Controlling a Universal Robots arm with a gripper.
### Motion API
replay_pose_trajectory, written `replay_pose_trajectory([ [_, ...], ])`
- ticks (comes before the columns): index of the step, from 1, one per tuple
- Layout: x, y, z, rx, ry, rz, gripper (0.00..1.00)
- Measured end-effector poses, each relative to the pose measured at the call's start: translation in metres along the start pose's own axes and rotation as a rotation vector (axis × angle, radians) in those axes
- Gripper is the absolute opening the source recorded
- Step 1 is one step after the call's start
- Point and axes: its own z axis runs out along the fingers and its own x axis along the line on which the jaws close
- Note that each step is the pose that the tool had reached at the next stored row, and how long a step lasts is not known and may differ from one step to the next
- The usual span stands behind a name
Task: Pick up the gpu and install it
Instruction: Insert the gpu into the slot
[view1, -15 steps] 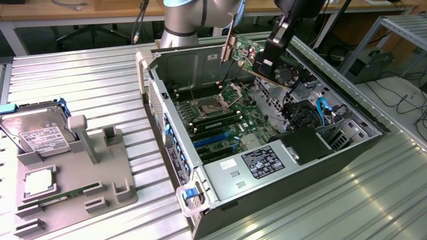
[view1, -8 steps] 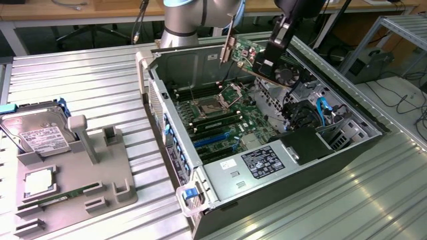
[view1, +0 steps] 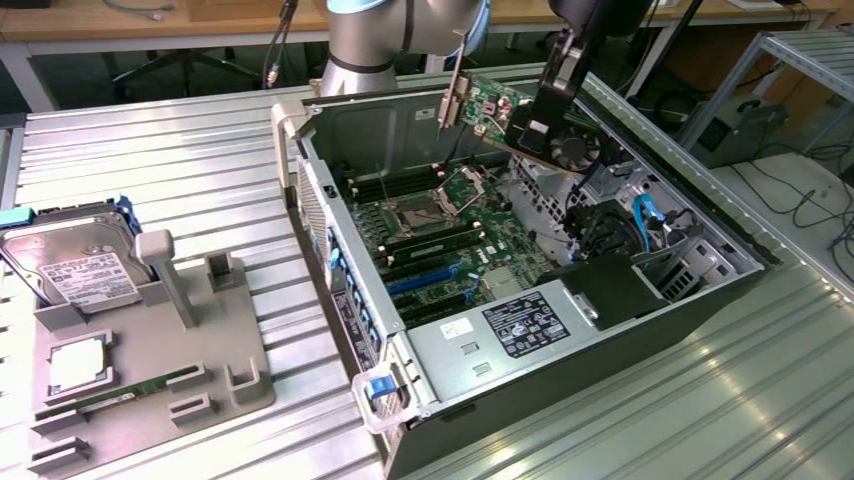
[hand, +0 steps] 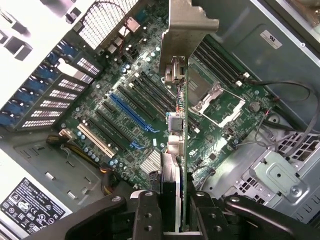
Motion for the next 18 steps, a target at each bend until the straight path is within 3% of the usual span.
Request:
replay_pose_trajectory([
  [18, 0.0007, -0.0007, 0.0000, 0.0005, 0.0048, -0.134, 0.27],
])
